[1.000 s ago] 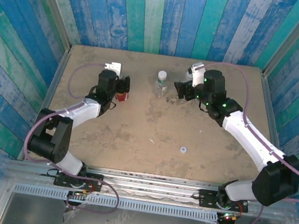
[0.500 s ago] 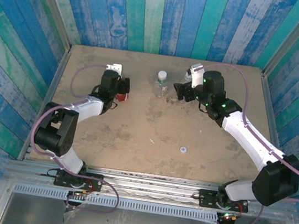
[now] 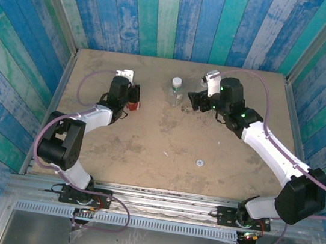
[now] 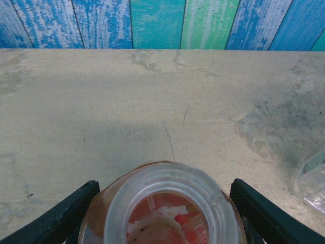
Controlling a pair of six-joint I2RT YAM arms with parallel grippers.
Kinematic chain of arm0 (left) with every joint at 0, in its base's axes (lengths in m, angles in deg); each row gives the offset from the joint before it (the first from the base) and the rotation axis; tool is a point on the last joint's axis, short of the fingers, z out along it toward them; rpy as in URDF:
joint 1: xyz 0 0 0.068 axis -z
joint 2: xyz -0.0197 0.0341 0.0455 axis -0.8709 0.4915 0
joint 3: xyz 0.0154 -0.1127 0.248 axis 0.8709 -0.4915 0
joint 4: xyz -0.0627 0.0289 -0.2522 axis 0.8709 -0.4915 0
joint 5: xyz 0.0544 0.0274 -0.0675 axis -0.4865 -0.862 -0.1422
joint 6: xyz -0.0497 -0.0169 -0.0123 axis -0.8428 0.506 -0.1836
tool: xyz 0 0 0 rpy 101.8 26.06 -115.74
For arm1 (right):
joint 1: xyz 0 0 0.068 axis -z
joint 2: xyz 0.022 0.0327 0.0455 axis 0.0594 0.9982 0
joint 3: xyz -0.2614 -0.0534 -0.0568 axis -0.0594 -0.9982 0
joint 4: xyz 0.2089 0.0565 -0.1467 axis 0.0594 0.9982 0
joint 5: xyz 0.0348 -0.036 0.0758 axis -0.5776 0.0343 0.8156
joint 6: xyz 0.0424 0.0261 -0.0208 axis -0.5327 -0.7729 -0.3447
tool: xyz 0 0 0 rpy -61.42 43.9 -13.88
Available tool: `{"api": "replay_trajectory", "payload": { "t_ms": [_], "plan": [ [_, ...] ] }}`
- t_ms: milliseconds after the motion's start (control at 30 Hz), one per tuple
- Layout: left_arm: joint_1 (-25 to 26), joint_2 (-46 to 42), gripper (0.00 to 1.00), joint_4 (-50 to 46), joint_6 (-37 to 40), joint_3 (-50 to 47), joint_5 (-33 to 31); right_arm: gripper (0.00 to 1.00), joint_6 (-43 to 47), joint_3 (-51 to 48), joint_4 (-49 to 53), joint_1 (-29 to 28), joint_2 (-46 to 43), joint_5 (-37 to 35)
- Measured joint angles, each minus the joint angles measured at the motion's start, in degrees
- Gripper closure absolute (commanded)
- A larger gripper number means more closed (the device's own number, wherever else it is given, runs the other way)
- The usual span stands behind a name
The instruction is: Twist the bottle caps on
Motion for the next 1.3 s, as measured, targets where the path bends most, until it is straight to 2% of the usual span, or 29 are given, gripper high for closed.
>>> {"api": "replay_trajectory", "payload": {
  "t_ms": [233, 400, 600, 833, 1000, 1167, 1300],
  "plan": [
    [0.5, -4.5, 0.44, 0.9, 3.1, -4.4, 7.6, 0.08, 0.0, 0.0, 0.0, -0.4, 0.0, 0.5],
    [5.7, -9.2, 0.43, -0.6, 9.7, -6.7, 14.4, 0.08, -0.2, 0.0, 0.0, -0.4, 0.0, 0.5],
    [13.0, -14.5, 0.43, -0.9, 19.2, -10.5, 29.5, 0.08, -0.2, -0.1, 0.0, -0.4, -0.3, 0.6],
    [15.9, -14.7, 0.43, -3.1, 27.1, -12.2, 42.7, 0.08, -0.2, -1.3, 0.2, -0.4, -3.3, 0.4],
    [16.0, -12.9, 0.40, -4.4, 29.1, -11.4, 46.8, 0.08, -0.1, -1.9, 0.2, -0.4, -4.3, 0.0],
    [16.0, -10.3, 0.38, -5.6, 30.1, -10.0, 48.2, 0.08, 0.2, -2.0, 0.3, -0.4, -4.3, -0.3],
    [16.0, -9.7, 0.29, -6.1, 30.3, -9.3, 48.2, 0.08, 0.7, -2.0, 0.3, -0.4, -4.3, -0.7]
  ]
}}
